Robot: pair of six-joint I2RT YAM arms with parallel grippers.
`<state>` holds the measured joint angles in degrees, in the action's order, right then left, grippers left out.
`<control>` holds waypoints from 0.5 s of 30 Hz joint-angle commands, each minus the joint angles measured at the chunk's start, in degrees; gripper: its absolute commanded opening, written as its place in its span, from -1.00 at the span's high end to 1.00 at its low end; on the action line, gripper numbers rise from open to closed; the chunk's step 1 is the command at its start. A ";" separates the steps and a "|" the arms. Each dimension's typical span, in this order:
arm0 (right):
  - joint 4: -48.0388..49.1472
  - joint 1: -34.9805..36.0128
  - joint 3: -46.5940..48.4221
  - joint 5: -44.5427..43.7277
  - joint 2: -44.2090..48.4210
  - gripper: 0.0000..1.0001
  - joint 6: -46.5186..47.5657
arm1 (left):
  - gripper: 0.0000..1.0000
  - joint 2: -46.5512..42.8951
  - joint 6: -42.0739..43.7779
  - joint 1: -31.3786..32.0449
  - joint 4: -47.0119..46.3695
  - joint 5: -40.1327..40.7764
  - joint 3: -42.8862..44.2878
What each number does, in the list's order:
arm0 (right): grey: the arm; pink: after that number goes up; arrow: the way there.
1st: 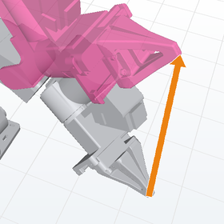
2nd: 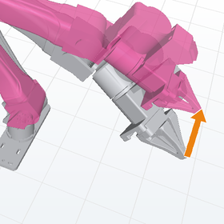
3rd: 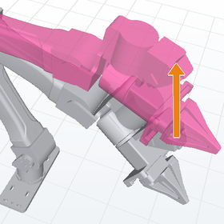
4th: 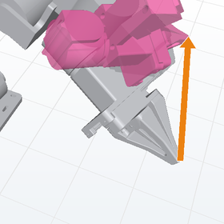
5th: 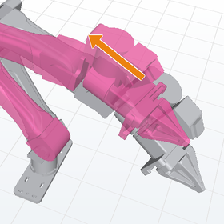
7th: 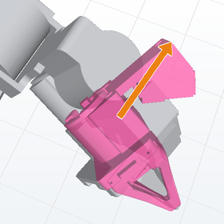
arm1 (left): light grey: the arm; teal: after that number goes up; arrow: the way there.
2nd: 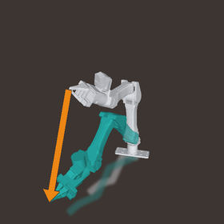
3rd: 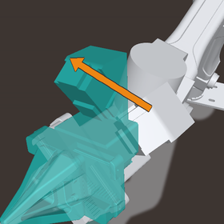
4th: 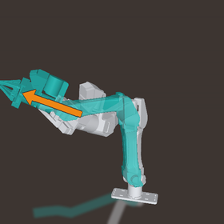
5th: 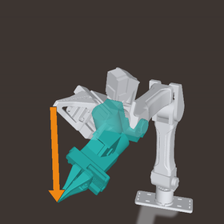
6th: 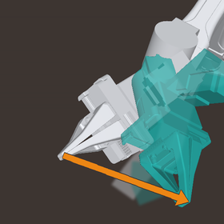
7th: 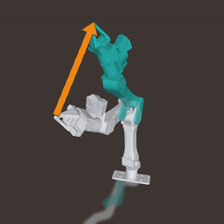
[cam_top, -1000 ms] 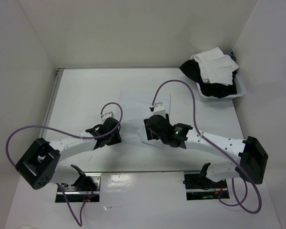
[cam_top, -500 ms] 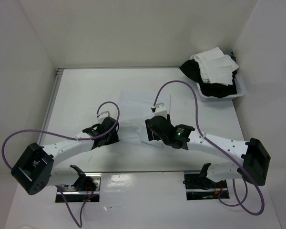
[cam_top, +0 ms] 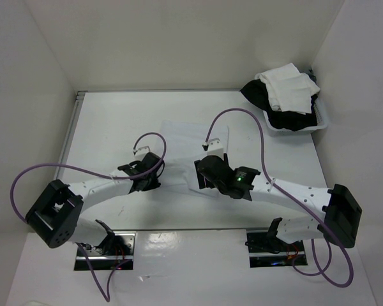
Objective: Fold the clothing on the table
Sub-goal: Fold the skirt
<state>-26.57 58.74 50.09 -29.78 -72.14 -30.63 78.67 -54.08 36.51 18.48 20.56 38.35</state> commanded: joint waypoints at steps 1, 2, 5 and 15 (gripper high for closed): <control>1.78 0.59 -0.69 -1.68 1.21 -0.46 -0.92 | 0.28 0.16 0.38 -0.04 0.33 1.24 1.91; 1.78 0.59 -0.69 -1.68 1.21 -0.46 -0.92 | 0.33 0.16 0.38 -0.04 0.33 1.76 1.91; 1.78 0.59 -0.69 -1.68 1.21 -0.46 -0.92 | 0.65 0.16 0.38 -0.04 0.85 1.77 1.91; 2.31 0.59 -1.22 -1.16 1.21 -0.46 -0.92 | 1.00 -6.69 0.38 -0.04 5.60 1.24 1.29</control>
<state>-26.35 58.74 49.28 -29.76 -72.12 -30.63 74.15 -54.00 36.51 21.21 21.15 38.68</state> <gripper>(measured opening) 0.728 0.007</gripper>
